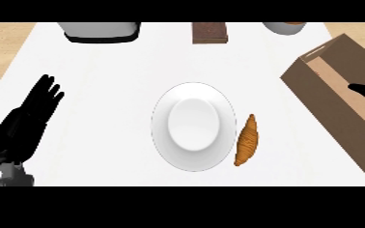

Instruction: Pick the bell pepper from the plate and place it in the cardboard box

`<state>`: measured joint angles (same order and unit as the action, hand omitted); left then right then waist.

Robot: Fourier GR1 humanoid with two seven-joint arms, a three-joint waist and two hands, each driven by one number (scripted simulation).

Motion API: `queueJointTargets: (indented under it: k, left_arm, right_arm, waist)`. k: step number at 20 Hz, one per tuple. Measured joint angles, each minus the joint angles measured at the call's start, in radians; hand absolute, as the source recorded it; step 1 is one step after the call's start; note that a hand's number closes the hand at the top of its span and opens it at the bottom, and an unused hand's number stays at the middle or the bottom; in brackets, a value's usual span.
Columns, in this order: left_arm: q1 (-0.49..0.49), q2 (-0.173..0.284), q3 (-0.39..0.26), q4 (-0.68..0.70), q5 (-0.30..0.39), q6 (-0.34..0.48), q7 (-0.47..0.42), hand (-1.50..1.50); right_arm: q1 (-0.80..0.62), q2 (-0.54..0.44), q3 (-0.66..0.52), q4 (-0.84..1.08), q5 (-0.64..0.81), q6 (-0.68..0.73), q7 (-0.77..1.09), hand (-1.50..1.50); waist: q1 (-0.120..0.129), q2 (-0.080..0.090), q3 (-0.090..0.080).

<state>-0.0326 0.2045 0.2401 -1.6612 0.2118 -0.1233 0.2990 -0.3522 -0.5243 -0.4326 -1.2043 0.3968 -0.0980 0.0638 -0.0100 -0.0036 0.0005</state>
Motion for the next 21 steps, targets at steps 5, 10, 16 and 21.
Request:
queueJointTargets:
  k: [5, 10, 16, 21]
  left_arm:
    - [-0.006, -0.013, -0.013, 0.023, -0.019, 0.004, -0.022, 0.00]
    - [0.001, -0.009, -0.006, 0.006, -0.014, 0.001, -0.016, 0.00]
    - [-0.025, -0.012, -0.009, 0.017, -0.020, 0.009, -0.009, 0.00]
    - [-0.008, -0.007, 0.000, 0.011, -0.010, -0.007, -0.010, 0.00]
  right_arm:
    - [0.041, -0.041, -0.140, -0.028, -0.157, 0.059, -0.011, -1.50]
    - [0.098, -0.107, -0.264, 0.022, -0.275, 0.128, -0.055, -1.50]
    - [0.179, -0.204, -0.365, 0.141, -0.376, 0.267, -0.187, -1.50]
    - [0.230, -0.240, -0.388, 0.214, -0.403, 0.329, -0.289, -1.50]
  waist:
    - [-0.002, 0.001, 0.000]
    - [0.003, 0.002, -0.001]
    - [0.005, 0.003, 0.000]
    - [0.008, 0.003, 0.000]
